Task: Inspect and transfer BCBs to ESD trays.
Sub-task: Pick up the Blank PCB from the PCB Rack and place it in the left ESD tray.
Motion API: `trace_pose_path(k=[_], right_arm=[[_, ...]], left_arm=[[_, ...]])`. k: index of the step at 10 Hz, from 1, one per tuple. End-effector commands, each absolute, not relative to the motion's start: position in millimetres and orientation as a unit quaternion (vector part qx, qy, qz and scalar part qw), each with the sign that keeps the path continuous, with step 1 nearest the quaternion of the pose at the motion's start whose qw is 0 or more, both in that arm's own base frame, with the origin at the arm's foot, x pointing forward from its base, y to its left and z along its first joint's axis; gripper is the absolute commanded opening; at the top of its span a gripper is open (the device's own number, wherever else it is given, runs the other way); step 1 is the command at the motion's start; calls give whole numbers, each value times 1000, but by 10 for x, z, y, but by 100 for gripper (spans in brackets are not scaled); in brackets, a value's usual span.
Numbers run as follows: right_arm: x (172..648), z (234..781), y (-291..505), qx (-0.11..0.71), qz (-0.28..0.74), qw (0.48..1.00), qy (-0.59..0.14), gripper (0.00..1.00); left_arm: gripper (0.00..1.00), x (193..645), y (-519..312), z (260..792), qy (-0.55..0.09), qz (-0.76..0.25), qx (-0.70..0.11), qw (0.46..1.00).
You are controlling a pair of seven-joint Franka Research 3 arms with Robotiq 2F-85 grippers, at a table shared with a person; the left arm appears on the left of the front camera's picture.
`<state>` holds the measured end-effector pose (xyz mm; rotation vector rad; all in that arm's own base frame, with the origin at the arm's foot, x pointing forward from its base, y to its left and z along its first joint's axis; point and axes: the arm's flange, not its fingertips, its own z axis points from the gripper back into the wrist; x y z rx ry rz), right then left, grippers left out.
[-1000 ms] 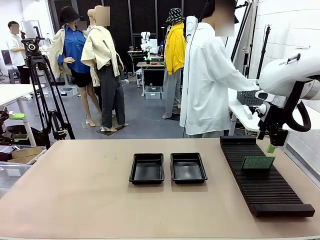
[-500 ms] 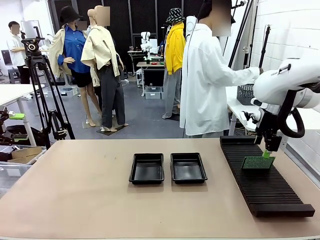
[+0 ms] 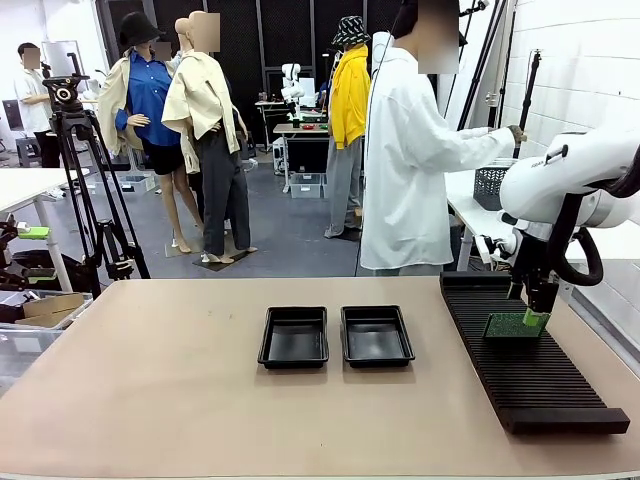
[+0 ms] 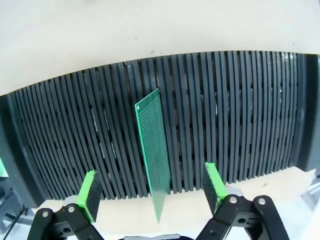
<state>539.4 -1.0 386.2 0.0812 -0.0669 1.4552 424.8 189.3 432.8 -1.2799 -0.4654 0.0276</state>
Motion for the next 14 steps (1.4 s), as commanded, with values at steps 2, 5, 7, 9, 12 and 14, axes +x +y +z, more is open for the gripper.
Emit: trace_pose_path(k=[2,5,7,9,12,14], right_arm=[[5504,3778,-11,23,654,756,-24,100],[5516,3696,-22,19,653,757,-26,100],[5533,3644,-33,17,655,755,-30,100],[5545,3644,-28,18,656,754,-28,100],[5535,3687,-20,15,658,752,-31,91],[5540,3681,-16,17,658,752,-31,84]], left_arm=[[100,4240,1896,4355,-215,19,-589,778],[100,4240,1896,4355,-215,19,-589,778],[100,4240,1896,4355,-215,19,-589,778],[100,4240,1896,4355,-215,19,-589,778],[100,4240,1896,4355,-215,19,-589,778],[100,4240,1896,4355,-215,19,-589,778]])
